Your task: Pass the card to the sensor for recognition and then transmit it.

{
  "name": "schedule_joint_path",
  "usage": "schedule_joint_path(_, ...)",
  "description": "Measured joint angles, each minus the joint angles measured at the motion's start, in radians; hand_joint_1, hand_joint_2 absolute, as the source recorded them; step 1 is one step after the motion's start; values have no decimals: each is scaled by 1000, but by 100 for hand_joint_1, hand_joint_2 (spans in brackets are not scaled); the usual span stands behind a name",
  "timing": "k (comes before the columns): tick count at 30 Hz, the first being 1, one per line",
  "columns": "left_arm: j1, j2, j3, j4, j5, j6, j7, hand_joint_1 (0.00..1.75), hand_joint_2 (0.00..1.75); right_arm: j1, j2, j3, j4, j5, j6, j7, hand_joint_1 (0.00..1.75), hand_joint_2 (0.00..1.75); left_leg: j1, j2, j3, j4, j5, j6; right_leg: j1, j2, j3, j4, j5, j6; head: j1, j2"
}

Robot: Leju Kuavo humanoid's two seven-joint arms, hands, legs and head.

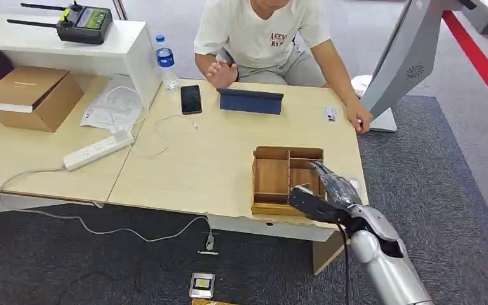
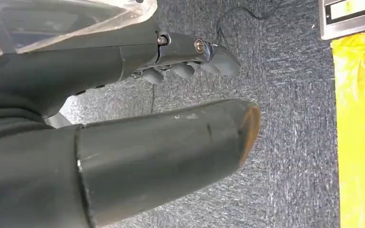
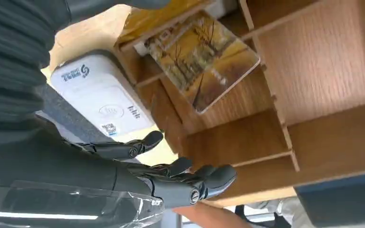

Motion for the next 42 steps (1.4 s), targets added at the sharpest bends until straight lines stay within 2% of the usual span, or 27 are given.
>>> schedule_joint_path(24, 0, 0, -2, 0, 0, 4, 0, 0, 0, -4, 13, 40, 53, 3, -52, 1, 2, 175, 0, 0, 1, 0, 0, 0, 0, 0, 1, 0, 0, 0, 0, 0)
schedule_joint_path(25, 0, 0, -2, 0, 0, 5, 0, 0, 0, -3, 13, 40, 54, 3, -56, 2, 143, 175, 0, 0, 1, 0, 0, 0, 0, 0, 1, 0, 0, 0, 0, 0)
schedule_joint_path(26, 0, 0, -2, 0, -1, 5, 0, 0, 0, -3, 13, 41, 54, 3, -58, 2, 171, 175, 0, 0, 1, 0, 0, 0, 0, 0, 1, 0, 0, 0, 0, 0)
schedule_joint_path(27, 0, 0, -2, 0, -2, 5, 0, 0, 0, -3, 13, 41, 54, 3, -60, 3, 175, 175, 0, 0, 1, 0, 0, 0, 0, 0, 1, 0, 0, 0, 0, 0)
schedule_joint_path(29, 0, 0, -3, 0, -2, 5, 0, 0, 0, -3, 13, 42, 55, 3, -63, 5, 175, 175, 0, 0, 1, 0, 0, 0, 0, 0, 0, 0, 0, 0, 0, 0)
schedule_joint_path(32, 0, 0, -7, 0, -2, 6, 0, 0, 0, -3, 14, 43, 55, 6, -64, 15, 159, 175, 0, 0, 1, 0, 0, 0, 0, 0, 1, 0, 0, 0, 0, 0)
schedule_joint_path(36, 0, 0, -8, 0, -1, 6, 0, 0, 0, -3, 14, 45, 57, 14, -68, 22, 155, 175, 0, 0, 1, 0, 0, 0, 0, 0, 1, 0, 0, 0, 0, 0)
schedule_joint_path(39, 0, 0, -8, 0, 0, 6, 0, 0, 0, -4, 15, 46, 63, 17, -72, 25, 141, 175, 0, 0, 1, 0, 0, 0, 0, 0, 1, 0, 0, 0, 0, 0)
schedule_joint_path(42, 0, 0, -8, 0, 3, 6, 0, 0, 0, -5, 17, 47, 66, 18, -76, 26, 136, 175, 0, 0, 1, 0, 0, 0, 0, 0, 1, 0, 0, 0, 0, 0)
